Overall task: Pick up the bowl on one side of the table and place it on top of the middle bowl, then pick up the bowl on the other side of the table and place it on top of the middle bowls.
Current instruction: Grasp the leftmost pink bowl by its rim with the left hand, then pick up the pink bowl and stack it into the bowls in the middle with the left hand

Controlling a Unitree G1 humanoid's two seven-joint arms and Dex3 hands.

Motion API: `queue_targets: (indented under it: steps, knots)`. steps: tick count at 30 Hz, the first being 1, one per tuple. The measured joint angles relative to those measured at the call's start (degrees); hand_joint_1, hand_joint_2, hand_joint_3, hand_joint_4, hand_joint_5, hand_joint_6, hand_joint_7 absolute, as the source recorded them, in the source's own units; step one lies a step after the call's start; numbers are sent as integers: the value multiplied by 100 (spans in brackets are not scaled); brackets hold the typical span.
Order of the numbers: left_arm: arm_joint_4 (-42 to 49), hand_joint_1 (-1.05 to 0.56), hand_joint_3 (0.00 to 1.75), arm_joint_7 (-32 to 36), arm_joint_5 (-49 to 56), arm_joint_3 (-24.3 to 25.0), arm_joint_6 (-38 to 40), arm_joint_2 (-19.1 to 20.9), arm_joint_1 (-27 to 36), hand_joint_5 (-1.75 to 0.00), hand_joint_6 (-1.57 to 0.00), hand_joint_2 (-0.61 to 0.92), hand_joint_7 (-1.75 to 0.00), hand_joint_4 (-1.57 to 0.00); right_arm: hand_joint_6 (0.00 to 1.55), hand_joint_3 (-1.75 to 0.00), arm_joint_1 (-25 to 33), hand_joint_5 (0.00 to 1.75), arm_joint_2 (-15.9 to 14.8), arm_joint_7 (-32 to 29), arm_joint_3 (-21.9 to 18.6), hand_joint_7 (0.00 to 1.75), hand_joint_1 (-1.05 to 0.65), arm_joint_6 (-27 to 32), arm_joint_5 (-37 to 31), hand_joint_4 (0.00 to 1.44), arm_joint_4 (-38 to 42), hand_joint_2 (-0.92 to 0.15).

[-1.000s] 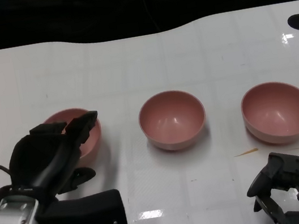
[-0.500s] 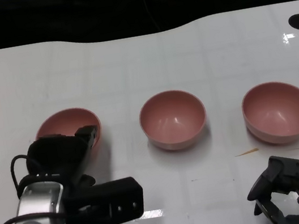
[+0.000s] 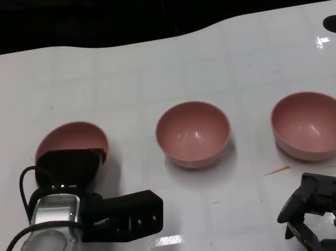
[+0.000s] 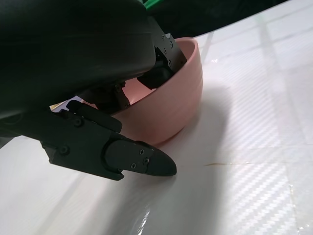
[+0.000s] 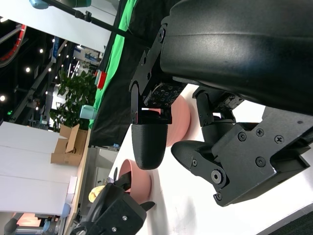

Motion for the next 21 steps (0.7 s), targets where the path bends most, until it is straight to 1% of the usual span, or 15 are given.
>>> queue_targets:
  steps: [1,3,6,8,10,11,12,13,14,15,16,17,18,21]
  knots:
    - [145,-32,22,261,-82,2,-189,7,-31,-166,-109,92,-16,-76,77,-107,0,147,0,0,0,123,-11,1,0,73,-1,-51]
    - [433,-29,26,750,-200,6,-498,20,-88,-172,-112,92,-18,-81,77,-107,-4,147,0,-2,1,122,-10,1,-3,73,-4,-51]
    - [715,-24,24,1289,-264,-4,-817,34,-112,-174,-110,91,-16,-84,77,-108,-6,147,0,-1,1,122,-10,0,-1,73,-3,-51]
    - [767,-26,23,1493,-278,-24,-930,51,-144,-175,-113,91,-18,-85,76,-108,-11,147,0,0,5,122,-10,0,0,72,-4,-51]
    - [768,-27,22,1681,-281,-32,-1034,72,-198,-175,-112,90,-18,-84,76,-108,-12,148,0,0,8,122,-10,1,2,72,-4,-51]
    - [758,-28,17,1756,-288,-32,-1076,82,-235,-175,-105,91,-35,-82,76,-108,-12,148,0,1,9,122,-10,2,5,72,-4,-51]
    - [715,-29,18,1801,-303,-30,-1109,96,-260,-175,-93,92,-61,-82,76,-108,-13,148,0,1,11,122,-10,5,6,71,-4,-51]
    - [640,-28,19,1847,-311,-29,-1131,119,-273,-175,-85,92,-78,-82,76,-108,-13,148,0,1,12,122,-10,6,7,71,-4,-52]
    - [553,-28,23,1874,-314,-28,-1166,141,-278,-175,-81,92,-90,-82,76,-108,-12,148,1,1,11,122,-9,6,8,71,-3,-52]
    - [470,-28,24,1877,-316,-29,-1208,165,-285,-175,-80,92,-94,-81,76,-108,-14,148,1,1,13,122,-9,6,8,71,-4,-52]
    - [384,-28,26,1884,-318,-29,-1255,188,-287,-175,-76,92,-113,-81,76,-108,-15,148,1,1,14,123,-9,6,7,71,-3,-52]
    - [302,-27,28,1908,-333,-28,-1335,218,-288,-175,-74,91,-125,-82,75,-108,-15,147,1,0,13,123,-9,5,4,71,-3,-53]
    - [215,-28,27,1939,-345,-26,-1395,242,-287,-175,-76,90,-118,-82,75,-108,-15,147,0,-1,12,123,-9,3,2,71,-3,-53]
    - [-135,-28,25,1932,-350,-25,-1428,264,-290,-175,-82,88,-116,-82,75,-107,-22,148,0,0,13,124,-10,3,1,71,-1,-52]
